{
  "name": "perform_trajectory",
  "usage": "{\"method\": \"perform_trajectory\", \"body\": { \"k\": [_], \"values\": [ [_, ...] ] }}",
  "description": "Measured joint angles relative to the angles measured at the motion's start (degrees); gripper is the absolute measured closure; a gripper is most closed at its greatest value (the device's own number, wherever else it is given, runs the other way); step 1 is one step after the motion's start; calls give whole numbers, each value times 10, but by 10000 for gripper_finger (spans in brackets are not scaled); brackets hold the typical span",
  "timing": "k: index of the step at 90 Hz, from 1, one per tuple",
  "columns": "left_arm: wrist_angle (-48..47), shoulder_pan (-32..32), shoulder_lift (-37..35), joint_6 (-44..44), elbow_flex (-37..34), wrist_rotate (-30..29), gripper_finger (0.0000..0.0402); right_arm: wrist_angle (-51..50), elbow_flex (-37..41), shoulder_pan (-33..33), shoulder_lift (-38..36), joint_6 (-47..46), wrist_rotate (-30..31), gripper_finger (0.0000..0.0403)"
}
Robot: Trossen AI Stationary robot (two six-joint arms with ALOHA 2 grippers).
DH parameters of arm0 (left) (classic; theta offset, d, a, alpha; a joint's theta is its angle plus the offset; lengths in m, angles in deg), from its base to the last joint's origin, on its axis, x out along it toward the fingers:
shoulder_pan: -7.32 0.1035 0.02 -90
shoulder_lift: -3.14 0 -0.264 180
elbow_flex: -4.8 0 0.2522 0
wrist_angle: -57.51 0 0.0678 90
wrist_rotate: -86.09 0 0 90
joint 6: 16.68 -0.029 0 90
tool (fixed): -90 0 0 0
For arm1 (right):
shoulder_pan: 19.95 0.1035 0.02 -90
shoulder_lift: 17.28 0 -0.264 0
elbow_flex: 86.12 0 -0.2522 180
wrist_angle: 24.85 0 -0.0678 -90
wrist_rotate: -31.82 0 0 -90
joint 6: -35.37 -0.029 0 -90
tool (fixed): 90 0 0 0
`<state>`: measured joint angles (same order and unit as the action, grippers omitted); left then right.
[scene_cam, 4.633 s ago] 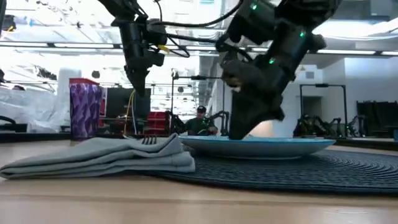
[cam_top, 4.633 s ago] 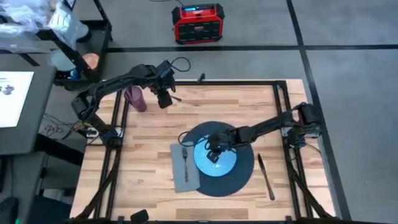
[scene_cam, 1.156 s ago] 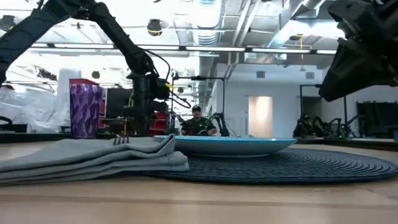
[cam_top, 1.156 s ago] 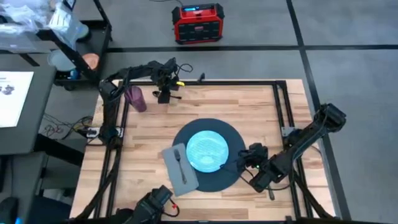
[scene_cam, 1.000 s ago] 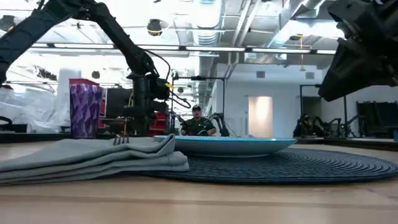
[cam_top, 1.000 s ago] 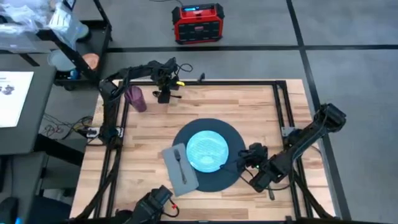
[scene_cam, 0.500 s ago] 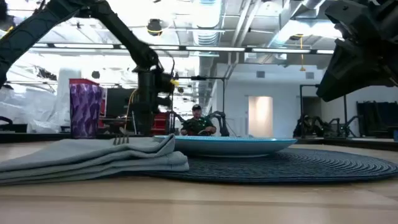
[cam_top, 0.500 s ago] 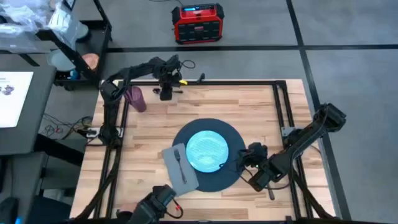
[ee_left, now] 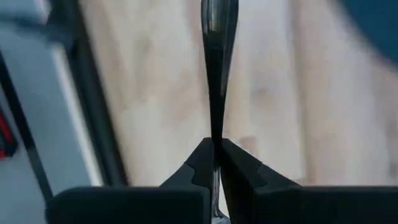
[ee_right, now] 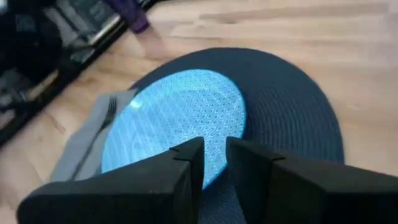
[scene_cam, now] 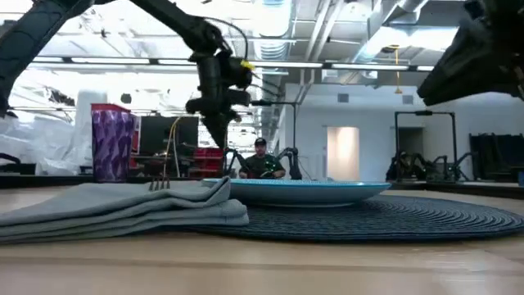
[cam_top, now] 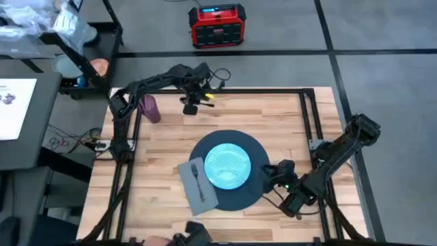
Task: Set table place
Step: Put the black spoon on the dark blue table mat
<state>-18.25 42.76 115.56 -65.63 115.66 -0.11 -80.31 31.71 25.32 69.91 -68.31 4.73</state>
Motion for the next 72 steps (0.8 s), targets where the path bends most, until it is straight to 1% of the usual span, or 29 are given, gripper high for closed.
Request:
{"method": "perform_trajectory", "body": {
  "k": [8,18,23,33,42,48,53,65,72],
  "values": [
    [-3,-31,1,2,0,5,401,-61,-2,-23,-15,12,0,345],
    [0,-73,1,2,0,5,401,-166,7,-54,-48,-26,0,345],
    [-1,-96,1,2,0,5,401,-203,18,-66,-72,-38,2,345],
    [0,-136,1,-1,0,5,401,-204,68,-84,-143,-28,7,347],
    [7,-165,1,-5,0,5,401,-145,126,-102,-217,22,25,355],
    [21,-180,1,-5,0,5,401,-95,161,-127,-264,83,22,363],
    [32,-190,1,-7,0,5,401,-45,184,-153,-301,154,8,371],
    [64,-208,1,-19,0,4,401,99,229,-233,-384,389,-59,390],
    [83,-221,1,-24,0,3,401,185,251,-289,-430,524,-114,397]
  ]
}}
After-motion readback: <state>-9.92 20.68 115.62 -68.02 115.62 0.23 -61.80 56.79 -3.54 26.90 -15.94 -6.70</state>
